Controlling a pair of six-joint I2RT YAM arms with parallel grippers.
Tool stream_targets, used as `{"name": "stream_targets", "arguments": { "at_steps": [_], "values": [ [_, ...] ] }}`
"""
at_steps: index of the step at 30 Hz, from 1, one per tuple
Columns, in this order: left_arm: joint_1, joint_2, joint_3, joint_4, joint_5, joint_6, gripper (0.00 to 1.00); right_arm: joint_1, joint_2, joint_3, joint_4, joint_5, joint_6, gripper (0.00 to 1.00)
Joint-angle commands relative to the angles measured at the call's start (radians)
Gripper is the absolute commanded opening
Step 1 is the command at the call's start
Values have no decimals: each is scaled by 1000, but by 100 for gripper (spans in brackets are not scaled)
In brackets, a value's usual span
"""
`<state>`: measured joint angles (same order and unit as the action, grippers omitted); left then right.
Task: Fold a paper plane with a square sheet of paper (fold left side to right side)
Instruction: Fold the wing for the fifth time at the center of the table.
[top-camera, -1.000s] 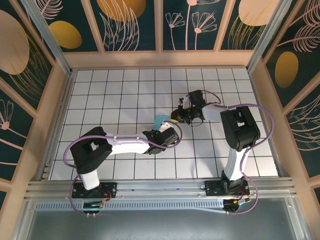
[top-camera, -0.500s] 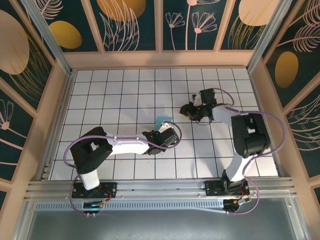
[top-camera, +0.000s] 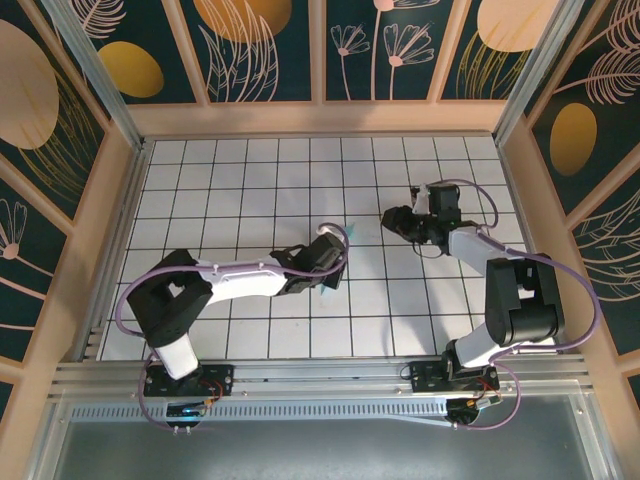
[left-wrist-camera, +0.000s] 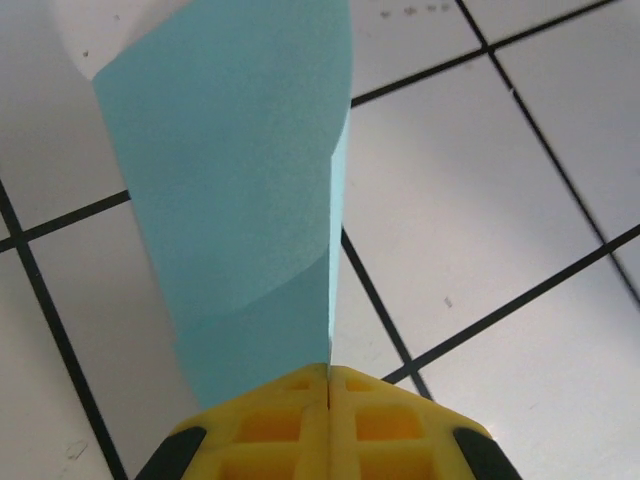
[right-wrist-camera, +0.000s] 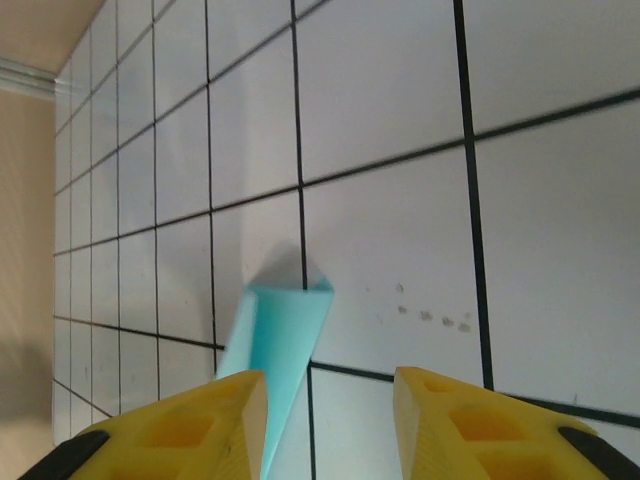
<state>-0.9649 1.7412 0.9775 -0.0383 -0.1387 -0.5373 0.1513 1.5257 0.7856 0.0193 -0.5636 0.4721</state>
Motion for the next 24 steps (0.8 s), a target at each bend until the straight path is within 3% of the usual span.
{"name": "stream_targets", "arguments": {
  "at_steps": [1, 17, 24],
  "values": [
    [36, -22, -38, 81, 163, -76, 0, -3, -14, -32, 56, -60, -30, 38],
    [171, 32, -129, 406, 487, -338, 0, 30, 6, -142, 223, -140, 42, 39],
    [200, 73, -154, 521, 566, -420, 0, 74, 26, -169, 298, -135, 92, 40]
  ]
}}
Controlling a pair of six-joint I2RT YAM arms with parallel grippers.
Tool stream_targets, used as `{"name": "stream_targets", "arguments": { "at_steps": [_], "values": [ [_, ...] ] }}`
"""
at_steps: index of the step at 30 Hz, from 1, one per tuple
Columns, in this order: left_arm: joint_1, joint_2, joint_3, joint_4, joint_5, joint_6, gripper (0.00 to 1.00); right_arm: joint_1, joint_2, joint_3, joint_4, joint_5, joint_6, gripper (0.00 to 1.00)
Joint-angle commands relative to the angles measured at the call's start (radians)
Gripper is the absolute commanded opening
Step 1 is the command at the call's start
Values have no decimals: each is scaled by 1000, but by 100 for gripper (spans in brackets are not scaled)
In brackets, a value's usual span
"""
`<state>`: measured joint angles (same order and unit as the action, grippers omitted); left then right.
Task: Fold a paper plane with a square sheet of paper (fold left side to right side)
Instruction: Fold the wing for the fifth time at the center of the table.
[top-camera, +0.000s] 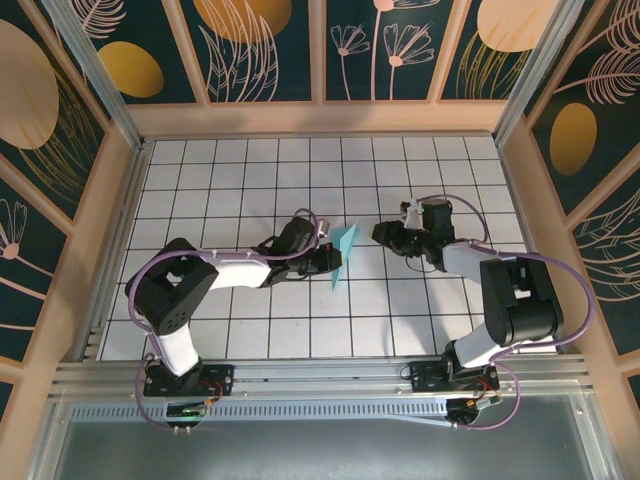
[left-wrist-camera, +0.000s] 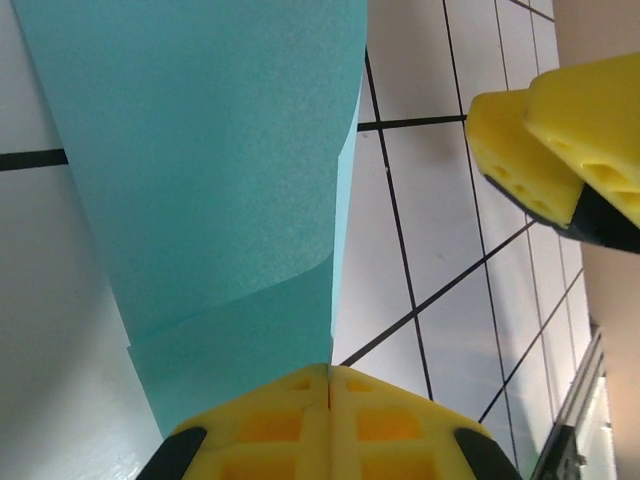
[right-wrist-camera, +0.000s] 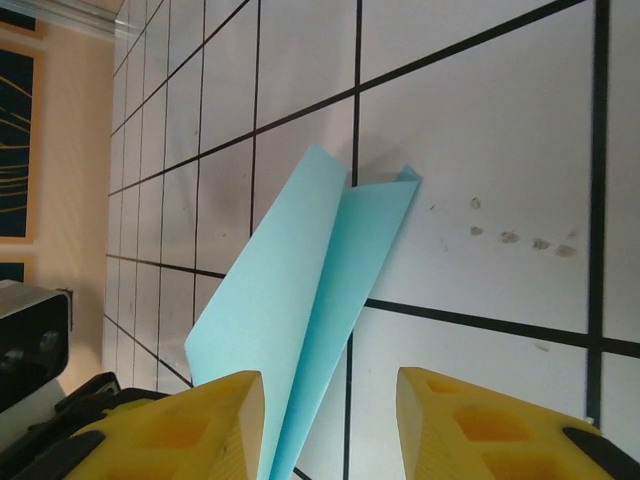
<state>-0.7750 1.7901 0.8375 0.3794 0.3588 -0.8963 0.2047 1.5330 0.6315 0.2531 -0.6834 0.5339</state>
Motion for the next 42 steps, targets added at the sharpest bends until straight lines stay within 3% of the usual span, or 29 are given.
{"name": "stream_targets", "arguments": {
  "at_steps": [1, 12, 21, 42],
  "values": [
    [14, 32, -14, 114, 74, -70, 0, 29, 21, -16, 76, -11, 38, 40],
    [40, 94, -25, 242, 147, -156, 0, 89, 81, -12, 172, 28, 138, 44],
    [53, 128, -29, 320, 185, -210, 0, 110, 145, 20, 176, 54, 184, 40],
    [70, 180, -43, 432, 226, -294, 0, 142, 181, 61, 148, 114, 179, 40]
  ]
}}
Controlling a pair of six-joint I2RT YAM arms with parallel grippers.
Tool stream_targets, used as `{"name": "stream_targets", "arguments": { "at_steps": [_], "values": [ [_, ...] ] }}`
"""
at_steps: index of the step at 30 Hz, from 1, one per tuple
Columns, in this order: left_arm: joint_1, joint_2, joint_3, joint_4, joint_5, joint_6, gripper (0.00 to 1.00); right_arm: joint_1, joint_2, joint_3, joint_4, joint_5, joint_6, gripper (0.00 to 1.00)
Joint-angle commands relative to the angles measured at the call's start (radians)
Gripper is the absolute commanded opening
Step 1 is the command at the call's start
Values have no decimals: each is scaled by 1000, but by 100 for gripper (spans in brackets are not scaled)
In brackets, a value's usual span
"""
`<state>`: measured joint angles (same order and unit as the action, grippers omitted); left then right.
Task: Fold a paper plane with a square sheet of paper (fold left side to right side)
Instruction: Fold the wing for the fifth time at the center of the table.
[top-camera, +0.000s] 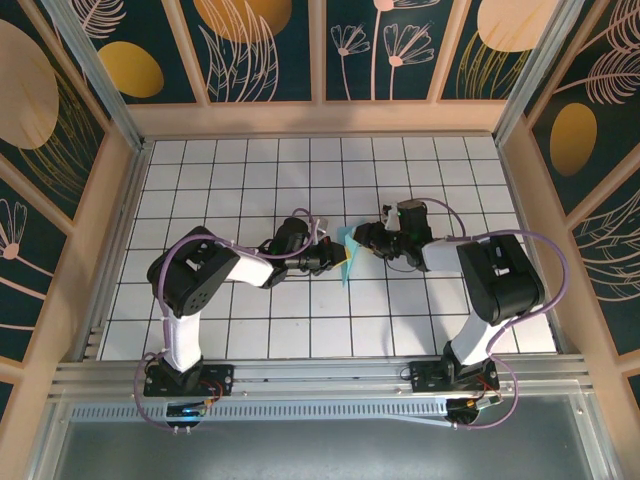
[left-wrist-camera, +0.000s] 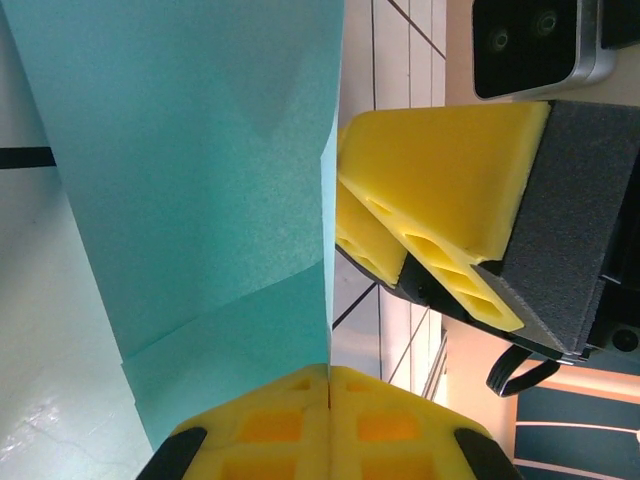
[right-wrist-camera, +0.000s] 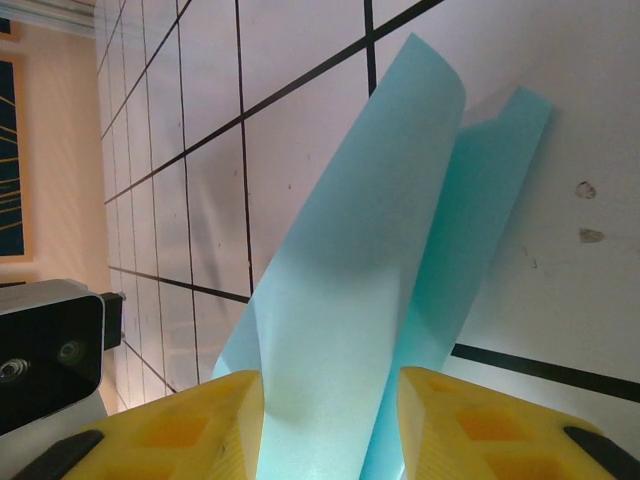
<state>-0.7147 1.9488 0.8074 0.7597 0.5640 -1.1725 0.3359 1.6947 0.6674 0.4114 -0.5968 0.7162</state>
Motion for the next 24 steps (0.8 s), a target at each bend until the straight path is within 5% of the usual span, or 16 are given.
{"name": "stream_targets", "arguments": {
  "at_steps": [1, 18, 24],
  "values": [
    [11, 22, -14, 53, 20, -16, 0, 13, 22, 27, -13, 30, -3, 40],
    [20, 45, -20, 68, 17, -24, 0, 43, 80, 65, -39, 54, -4, 40],
    [22, 54, -22, 70, 11, -24, 13, 52, 105, 88, -92, 87, -15, 40]
  ]
}}
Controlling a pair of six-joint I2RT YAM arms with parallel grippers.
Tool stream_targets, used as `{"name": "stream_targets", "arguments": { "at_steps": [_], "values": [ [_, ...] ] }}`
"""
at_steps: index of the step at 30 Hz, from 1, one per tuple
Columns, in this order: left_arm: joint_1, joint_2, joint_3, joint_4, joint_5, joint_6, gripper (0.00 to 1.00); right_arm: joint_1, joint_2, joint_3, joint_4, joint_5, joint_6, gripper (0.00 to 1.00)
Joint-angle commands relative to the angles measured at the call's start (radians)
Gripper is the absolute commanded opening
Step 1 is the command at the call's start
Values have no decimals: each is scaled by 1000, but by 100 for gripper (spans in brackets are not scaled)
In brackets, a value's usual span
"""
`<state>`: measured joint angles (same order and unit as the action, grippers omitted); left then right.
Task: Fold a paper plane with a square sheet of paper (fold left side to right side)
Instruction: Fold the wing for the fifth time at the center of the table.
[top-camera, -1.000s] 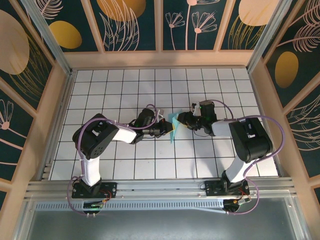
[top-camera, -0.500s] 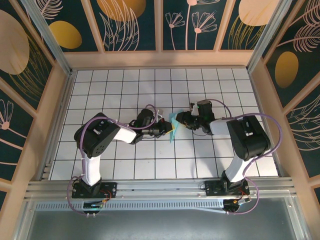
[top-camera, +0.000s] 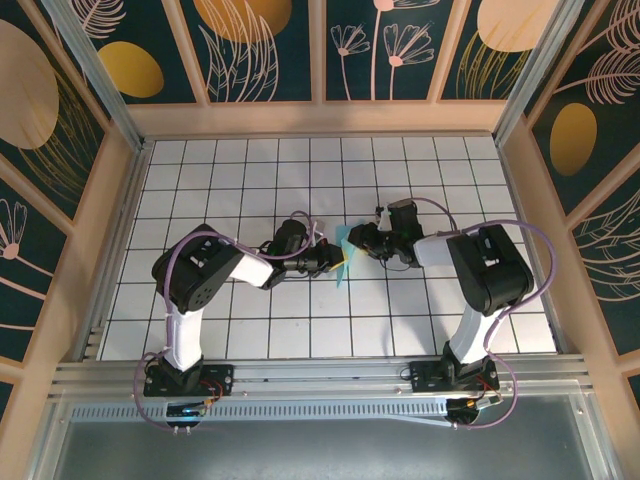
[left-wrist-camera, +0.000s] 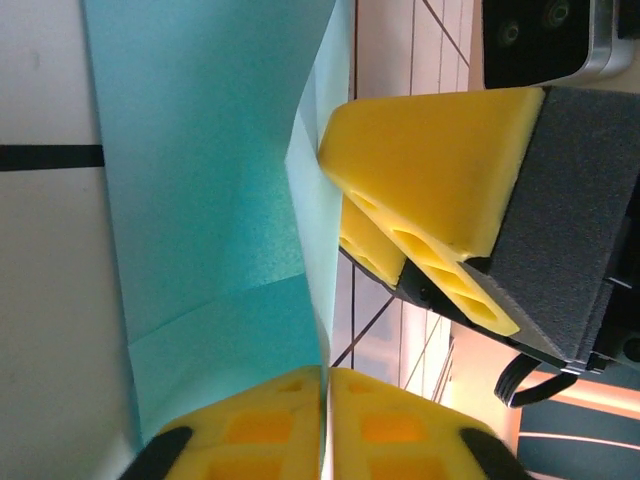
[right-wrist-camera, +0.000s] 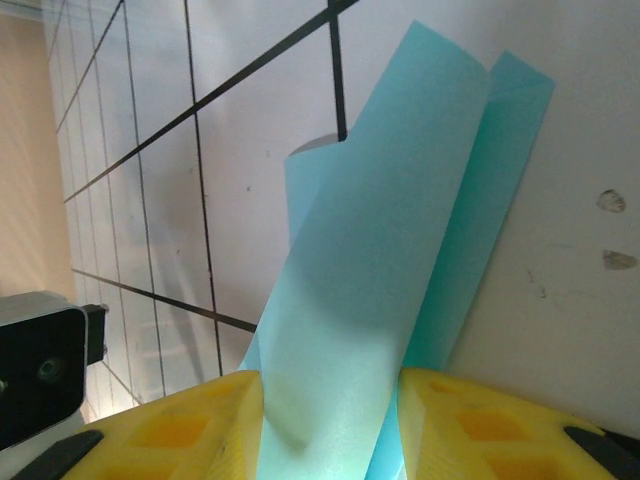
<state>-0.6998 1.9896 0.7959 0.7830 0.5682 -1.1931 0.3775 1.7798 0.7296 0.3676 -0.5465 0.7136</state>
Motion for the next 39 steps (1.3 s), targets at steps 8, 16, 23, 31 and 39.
{"name": "stream_targets", "arguments": {
  "at_steps": [8, 16, 23, 31, 39],
  "values": [
    [21, -18, -13, -22, -19, 49, 26, 15, 47, 44, -105, 71, -29, 40],
    [34, -16, 15, -78, -27, 93, 29, 22, 60, 48, -102, 71, -28, 40],
    [38, -3, 51, -128, -43, 130, 25, 25, 62, 53, -119, 79, -37, 40],
    [44, 1, 58, -155, -63, 154, 11, 28, 64, 53, -131, 87, -46, 40],
    [43, 16, 60, -169, -68, 161, 7, 30, 67, 57, -136, 86, -48, 40]
  ]
}}
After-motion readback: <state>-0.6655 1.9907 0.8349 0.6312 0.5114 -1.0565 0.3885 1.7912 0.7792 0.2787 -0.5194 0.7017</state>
